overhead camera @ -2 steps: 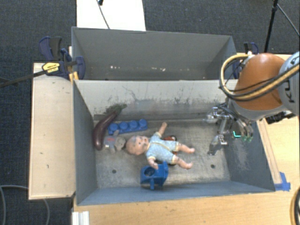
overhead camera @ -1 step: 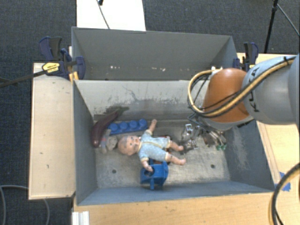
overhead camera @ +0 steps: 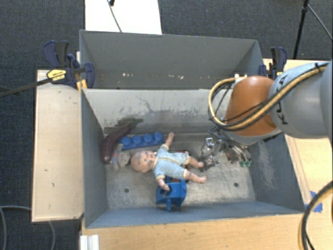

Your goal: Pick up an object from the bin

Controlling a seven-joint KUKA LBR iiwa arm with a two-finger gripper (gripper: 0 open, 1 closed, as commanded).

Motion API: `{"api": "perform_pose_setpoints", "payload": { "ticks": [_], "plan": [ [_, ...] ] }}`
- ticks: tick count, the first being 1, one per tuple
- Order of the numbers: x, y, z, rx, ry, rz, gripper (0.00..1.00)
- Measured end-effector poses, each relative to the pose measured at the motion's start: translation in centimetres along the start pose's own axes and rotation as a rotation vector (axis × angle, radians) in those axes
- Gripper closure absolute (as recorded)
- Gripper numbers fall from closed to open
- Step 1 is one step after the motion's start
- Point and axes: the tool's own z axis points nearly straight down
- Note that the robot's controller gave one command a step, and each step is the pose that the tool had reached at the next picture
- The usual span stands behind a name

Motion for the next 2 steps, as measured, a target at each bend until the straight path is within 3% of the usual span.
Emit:
{"api": "perform_pose_setpoints", "payload": {
  "ticks": [1, 2],
  "plan": [
    [-0.06, 1.02, -11.99, 0.001, -0.002, 0.000, 1.00],
    [-0.06, 1.02, -11.99, 0.001, -0.002, -0.001, 0.00]
  ]
}}
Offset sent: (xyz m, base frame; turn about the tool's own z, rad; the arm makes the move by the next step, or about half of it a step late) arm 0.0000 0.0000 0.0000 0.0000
